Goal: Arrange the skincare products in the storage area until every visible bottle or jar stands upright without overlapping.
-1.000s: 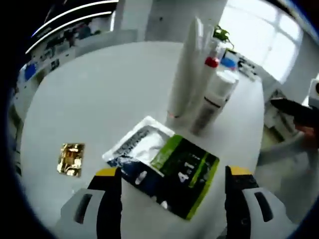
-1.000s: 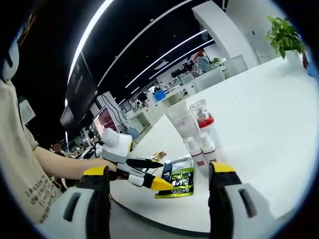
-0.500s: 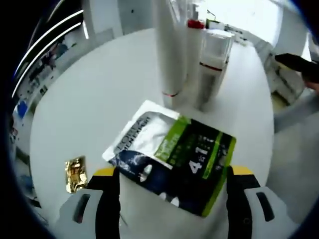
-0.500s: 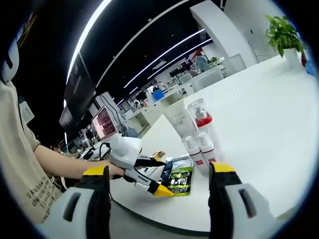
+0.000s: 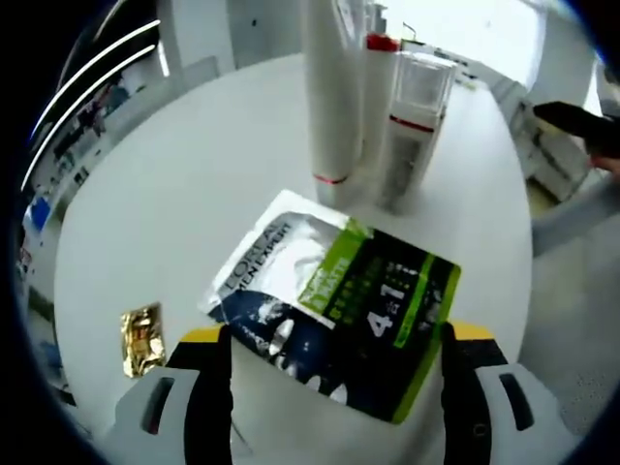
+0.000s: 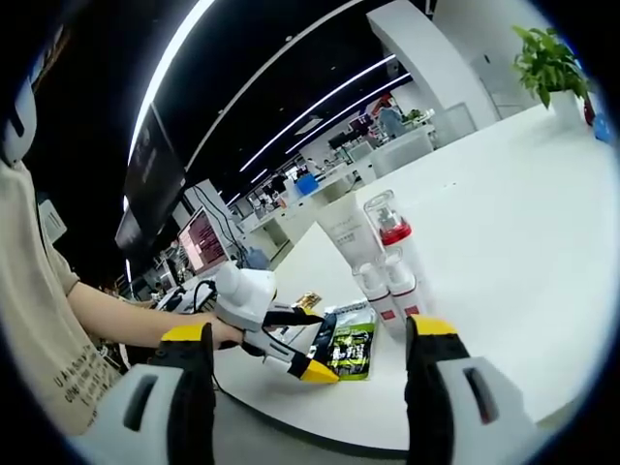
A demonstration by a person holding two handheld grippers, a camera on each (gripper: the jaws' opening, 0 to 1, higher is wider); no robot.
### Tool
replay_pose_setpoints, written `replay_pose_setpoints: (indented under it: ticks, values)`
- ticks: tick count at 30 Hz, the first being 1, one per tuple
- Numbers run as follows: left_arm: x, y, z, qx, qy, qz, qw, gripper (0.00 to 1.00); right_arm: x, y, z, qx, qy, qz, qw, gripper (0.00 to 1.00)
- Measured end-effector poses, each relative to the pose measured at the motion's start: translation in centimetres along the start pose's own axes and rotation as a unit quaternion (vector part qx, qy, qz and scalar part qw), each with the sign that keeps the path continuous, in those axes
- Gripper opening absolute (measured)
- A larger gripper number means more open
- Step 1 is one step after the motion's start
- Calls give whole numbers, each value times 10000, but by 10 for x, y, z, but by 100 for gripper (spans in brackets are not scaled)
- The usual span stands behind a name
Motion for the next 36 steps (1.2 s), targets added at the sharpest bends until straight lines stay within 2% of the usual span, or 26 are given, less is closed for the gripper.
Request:
replay_pose_setpoints:
  ticks: [16, 19, 25, 34, 36]
  values:
    - [2, -3, 0, 34, 97, 43, 9999, 89, 0, 0, -1, -44, -26, -31, 10000, 81]
    - [0, -9, 1, 60, -27, 270, 9996, 84, 1, 1, -2, -68, -41, -51, 10000, 81]
    - [1, -24, 4, 42, -159, 498, 9986, 86, 2, 1, -3, -149, -111, -125, 9997, 80]
    - [19, -47, 3, -99, -618, 721, 9954, 89, 3, 2, -4, -148, -192, -209, 9995, 82]
    - [22, -55, 1, -247, -763, 840, 9932, 91, 4, 2, -4, -131, -225, -249, 9994, 83]
Point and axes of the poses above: the point that each gripper's makers call its tool centre point, and the gripper's own axes: y roughly forward along the fingers, z roughly to its right, x roughly out of its underside, the point moved 9 cm from there along -y, roughly backward along the fingers, and after that the axes turned 11 degrees about -y, right-handed, at the moved point
